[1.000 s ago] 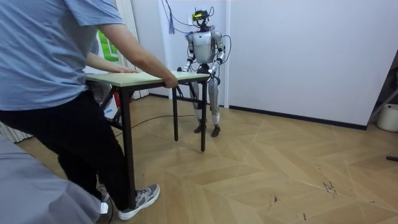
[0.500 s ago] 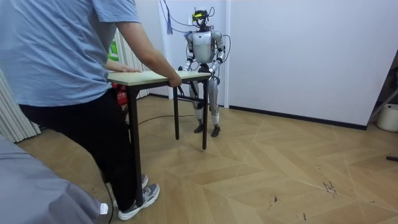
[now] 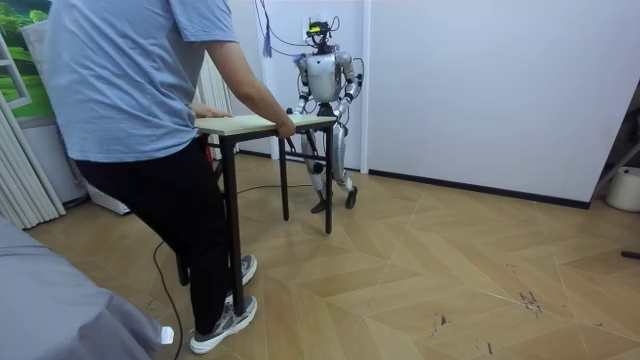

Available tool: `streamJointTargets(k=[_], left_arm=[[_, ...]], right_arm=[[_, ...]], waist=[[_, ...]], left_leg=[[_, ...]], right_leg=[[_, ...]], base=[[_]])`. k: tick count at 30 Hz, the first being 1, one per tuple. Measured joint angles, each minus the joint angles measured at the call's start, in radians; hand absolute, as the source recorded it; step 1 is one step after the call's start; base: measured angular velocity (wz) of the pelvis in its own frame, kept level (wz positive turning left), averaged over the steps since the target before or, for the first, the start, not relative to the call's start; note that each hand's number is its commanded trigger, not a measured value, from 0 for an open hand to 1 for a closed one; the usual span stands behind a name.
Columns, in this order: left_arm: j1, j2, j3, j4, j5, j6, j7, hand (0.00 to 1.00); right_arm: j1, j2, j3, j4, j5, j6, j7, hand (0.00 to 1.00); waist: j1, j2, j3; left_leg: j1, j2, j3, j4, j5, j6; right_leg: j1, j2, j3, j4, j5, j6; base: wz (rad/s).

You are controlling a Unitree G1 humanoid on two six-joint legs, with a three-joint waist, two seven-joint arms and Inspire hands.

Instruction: Move table with human

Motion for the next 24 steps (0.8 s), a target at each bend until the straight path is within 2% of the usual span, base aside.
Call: streamJointTargets(k=[1, 2, 3, 5, 6, 7, 9, 10, 11, 12, 14, 15, 16, 17, 18, 19, 20, 21, 22, 23, 24], left_arm=[[-0.004, 0.004, -0.005, 0.000, 0.001, 0.000, 0.000, 1.00], [-0.012, 0.009, -0.005, 0.000, 0.001, 0.001, 0.000, 1.00], [-0.015, 0.010, -0.002, 0.000, 0.001, 0.001, 0.000, 1.00], [-0.048, 0.008, 0.008, 0.000, -0.001, 0.001, 0.002, 1.00], [-0.063, 0.010, 0.008, 0.000, -0.001, 0.000, 0.006, 1.00], [-0.090, 0.011, 0.009, 0.000, -0.002, 0.000, 0.019, 1.00], [-0.129, 0.008, -0.001, 0.018, -0.002, 0.001, 0.028, 1.00], [-0.145, 0.005, -0.006, 0.034, -0.002, 0.001, 0.030, 1.00], [-0.150, 0.001, -0.010, 0.048, -0.004, 0.001, 0.030, 1.00], [-0.150, 0.000, -0.011, 0.050, -0.006, 0.001, 0.030, 1.00], [-0.135, -0.002, -0.007, 0.052, -0.006, 0.003, 0.030, 1.00], [-0.129, -0.002, -0.006, 0.052, -0.006, 0.006, 0.030, 1.00], [-0.118, -0.002, -0.005, 0.052, -0.008, 0.008, 0.030, 1.00], [-0.107, -0.002, -0.006, 0.051, -0.015, 0.009, 0.030, 1.00], [-0.104, -0.002, -0.007, 0.049, -0.020, 0.010, 0.029, 1.00], [-0.103, -0.002, -0.010, 0.048, -0.020, 0.010, 0.029, 1.00], [-0.113, -0.004, -0.014, 0.061, -0.018, 0.012, 0.029, 1.00], [-0.121, -0.004, -0.018, 0.072, -0.015, 0.017, 0.029, 1.00], [-0.132, -0.003, -0.025, 0.081, 0.000, 0.031, 0.032, 1.00], [-0.129, -0.002, -0.025, 0.077, 0.013, 0.037, 0.031, 1.00], [-0.124, -0.002, -0.024, 0.073, 0.016, 0.039, 0.031, 1.00]], right_arm=[[-0.001, -0.008, 0.000, 0.000, -0.001, 0.003, -0.001, 1.00], [-0.004, -0.007, 0.000, -0.002, 0.002, 0.002, -0.001, 1.00], [-0.007, -0.007, 0.000, -0.003, 0.002, 0.003, -0.001, 1.00], [-0.029, 0.000, -0.004, -0.014, 0.001, -0.001, -0.002, 1.00], [-0.039, 0.003, -0.006, -0.013, 0.002, -0.002, -0.006, 1.00], [-0.060, 0.006, -0.018, -0.010, 0.002, 0.001, -0.013, 1.00], [-0.072, 0.017, -0.043, -0.006, 0.004, -0.001, -0.017, 1.00], [-0.074, 0.019, -0.052, -0.006, 0.000, -0.001, -0.023, 1.00], [-0.074, 0.017, -0.062, -0.006, -0.010, 0.004, -0.030, 1.00], [-0.074, 0.018, -0.067, -0.004, -0.021, 0.008, -0.031, 1.00], [-0.073, 0.027, -0.081, 0.009, -0.042, 0.030, -0.031, 1.00], [-0.071, 0.027, -0.082, 0.011, -0.047, 0.035, -0.031, 1.00], [-0.065, 0.029, -0.085, 0.012, -0.054, 0.041, -0.031, 1.00], [-0.059, 0.036, -0.096, 0.012, -0.061, 0.051, -0.031, 1.00], [-0.059, 0.040, -0.105, 0.012, -0.069, 0.059, -0.030, 1.00], [-0.061, 0.044, -0.116, 0.012, -0.076, 0.070, -0.031, 1.00], [-0.049, 0.049, -0.126, 0.013, -0.073, 0.076, -0.030, 1.00], [-0.038, 0.052, -0.133, 0.012, -0.071, 0.077, -0.030, 1.00], [-0.011, 0.057, -0.145, 0.005, -0.071, 0.077, -0.021, 1.00], [0.001, 0.058, -0.151, 0.004, -0.067, 0.077, -0.014, 1.00], [0.005, 0.058, -0.150, 0.004, -0.065, 0.078, -0.013, 1.00]], waist=[[-0.011, 0.003, 0.0025], [-0.013, 0.002, 0.0034], [-0.013, 0.002, 0.0033], [-0.026, 0.006, 0.0032], [-0.033, 0.006, 0.0035], [-0.040, 0.006, 0.0036], [-0.040, 0.006, 0.0041], [-0.038, -0.001, 0.0036], [-0.039, -0.001, 0.0033], [-0.038, -0.001, 0.0034], [-0.033, -0.010, -0.0005], [-0.032, -0.012, -0.0027], [-0.035, -0.017, -0.0067], [-0.042, -0.020, -0.0102], [-0.043, -0.020, -0.0105], [-0.047, -0.017, -0.0116], [-0.064, -0.019, -0.0113], [-0.076, -0.020, -0.0110], [-0.085, -0.029, -0.0129], [-0.080, -0.042, -0.0174], [-0.073, -0.048, -0.0199]], left_leg=[[0.056, 0.000, -0.005, -0.094, -0.023, -0.004], [0.088, -0.008, -0.003, -0.187, -0.079, -0.003], [0.098, -0.013, -0.003, -0.228, -0.098, 0.005], [0.120, -0.022, -0.001, -0.371, -0.162, 0.008], [0.118, -0.024, -0.001, -0.403, -0.172, 0.015], [0.109, -0.032, -0.001, -0.457, -0.186, 0.036], [0.090, -0.053, 0.011, -0.501, -0.190, 0.047], [0.085, -0.075, 0.013, -0.522, -0.172, 0.078], [0.078, -0.097, 0.022, -0.530, -0.156, 0.092], [0.076, -0.106, 0.024, -0.530, -0.150, 0.097], [0.075, -0.144, 0.033, -0.537, -0.127, 0.120], [0.074, -0.150, 0.037, -0.542, -0.122, 0.125], [0.070, -0.163, 0.055, -0.543, -0.112, 0.136], [0.059, -0.174, 0.062, -0.543, -0.099, 0.147], [0.053, -0.176, 0.072, -0.542, -0.092, 0.152], [0.035, -0.173, 0.081, -0.542, -0.076, 0.164], [0.025, -0.168, 0.108, -0.543, -0.060, 0.172], [0.026, -0.166, 0.123, -0.548, -0.051, 0.173], [0.027, -0.165, 0.164, -0.563, -0.033, 0.174], [0.029, -0.165, 0.218, -0.586, -0.014, 0.176], [0.030, -0.165, 0.245, -0.597, -0.006, 0.177]], right_leg=[[-0.030, 0.001, -0.012, 0.023, 0.002, -0.005], [-0.060, -0.004, -0.021, 0.033, 0.013, -0.011], [-0.075, -0.007, -0.021, 0.036, 0.021, -0.015], [-0.139, -0.022, -0.041, 0.045, 0.054, -0.024], [-0.157, -0.024, -0.045, 0.044, 0.065, -0.026], [-0.186, -0.032, -0.055, 0.040, 0.088, -0.030], [-0.215, -0.055, -0.068, 0.027, 0.126, -0.030], [-0.229, -0.074, -0.058, 0.022, 0.150, -0.027], [-0.230, -0.088, -0.047, 0.007, 0.174, -0.023], [-0.230, -0.093, -0.040, 0.000, 0.186, -0.019], [-0.227, -0.104, -0.006, -0.034, 0.239, -0.009], [-0.226, -0.107, 0.003, -0.044, 0.251, -0.004], [-0.224, -0.115, 0.016, -0.062, 0.270, 0.014], [-0.223, -0.122, 0.030, -0.082, 0.295, 0.059], [-0.223, -0.123, 0.040, -0.095, 0.309, 0.106], [-0.227, -0.131, 0.048, -0.105, 0.334, 0.190], [-0.244, -0.160, 0.081, 0.016, 0.270, 0.162], [-0.249, -0.178, 0.098, 0.104, 0.212, 0.148], [-0.250, -0.224, 0.115, 0.270, 0.105, 0.144], [-0.245, -0.257, 0.140, 0.412, 0.028, 0.151], [-0.235, -0.272, 0.150, 0.465, 0.002, 0.151]], base=[[0.37], [0.10], [0.00], [0.09], [0.22], [0.24], [0.20], [0.00], [-0.11], [-0.18], [-0.33], [-0.30], [-0.14], [-0.09], [-0.05], [0.28], [0.55], [1.00], [0.81], [0.54], [0.00]])
